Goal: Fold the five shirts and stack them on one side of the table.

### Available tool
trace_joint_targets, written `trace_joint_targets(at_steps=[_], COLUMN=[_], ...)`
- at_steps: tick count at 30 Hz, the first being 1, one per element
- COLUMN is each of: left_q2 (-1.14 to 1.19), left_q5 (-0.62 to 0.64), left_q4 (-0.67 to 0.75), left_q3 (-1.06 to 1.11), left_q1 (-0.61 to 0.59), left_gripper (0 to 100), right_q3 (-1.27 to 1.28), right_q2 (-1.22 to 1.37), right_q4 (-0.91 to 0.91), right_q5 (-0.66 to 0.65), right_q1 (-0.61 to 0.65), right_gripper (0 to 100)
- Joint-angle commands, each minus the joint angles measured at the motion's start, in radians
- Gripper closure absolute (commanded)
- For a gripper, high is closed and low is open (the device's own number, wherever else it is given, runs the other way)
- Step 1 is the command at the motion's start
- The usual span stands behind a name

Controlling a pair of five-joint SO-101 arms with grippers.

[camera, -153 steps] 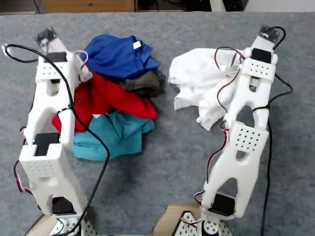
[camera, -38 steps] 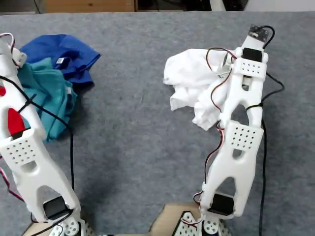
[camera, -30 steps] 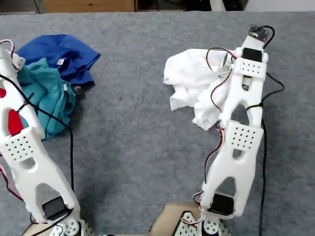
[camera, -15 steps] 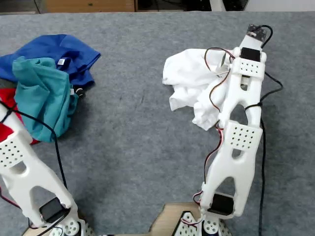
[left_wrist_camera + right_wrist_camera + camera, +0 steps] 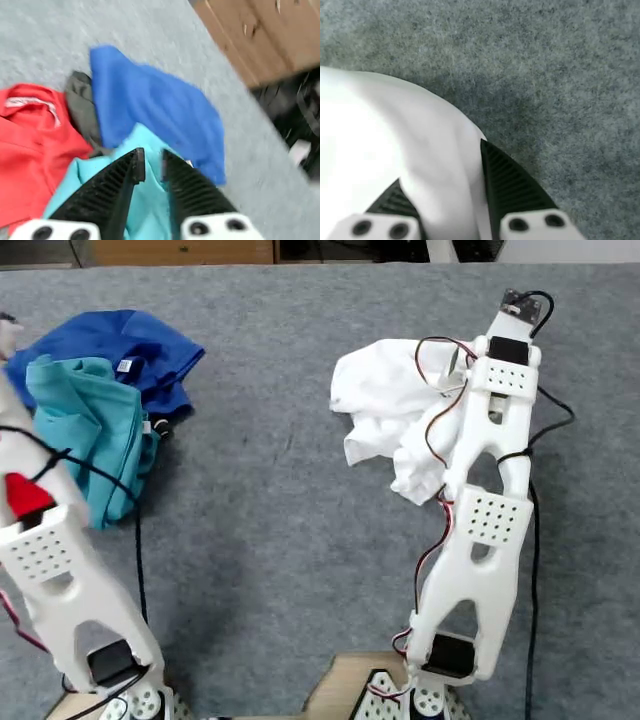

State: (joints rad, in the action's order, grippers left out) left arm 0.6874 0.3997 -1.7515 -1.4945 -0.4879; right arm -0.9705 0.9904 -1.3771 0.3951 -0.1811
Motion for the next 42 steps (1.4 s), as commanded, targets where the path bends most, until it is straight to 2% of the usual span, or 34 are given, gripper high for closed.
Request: trace_joint_targets(at_steps=[1,11,15,19,24,29,33,38,42], left_q2=[-0.058,-0.104,-0.214,-0.277,-0.283,-0.286,-0.275,-0.239,-0.193], left_q5=[-0.068,-0.137,-0.152,-0.163,-0.279,-0.356,-0.430,-0.374,-0.311], left_q4=[-0.011,-0.011,-0.006,0.015,0.114,0.247,0.457,0.766,0.881], left_q3=[0.094,0.615,0.825,0.882,0.988,1.171,1.272,1.356,1.320], left_q1=[0.091,0.267,0.275,0.279,0.295,0.322,0.261,0.135,0.020], left_gripper=[98,98,98,98,98,98,98,98,98], right_q3=[-0.047,-0.048,-0.044,-0.044,-0.044,-0.044,-0.044,-0.044,-0.044], right_q2=[-0.008,-0.007,-0.007,-0.007,-0.007,-0.007,-0.007,-0.007,-0.007], right_q4=[0.015,0.018,0.031,0.032,0.032,0.032,0.031,0.031,0.029], right_q5=[0.003,0.003,0.003,0.003,0.003,0.003,0.003,0.003,0.003], right_q1=[0.015,0.015,0.015,0.015,0.015,0.015,0.015,0.015,0.015], right_gripper=[94.0,94.0,94.0,94.0,94.0,94.0,94.0,94.0,94.0])
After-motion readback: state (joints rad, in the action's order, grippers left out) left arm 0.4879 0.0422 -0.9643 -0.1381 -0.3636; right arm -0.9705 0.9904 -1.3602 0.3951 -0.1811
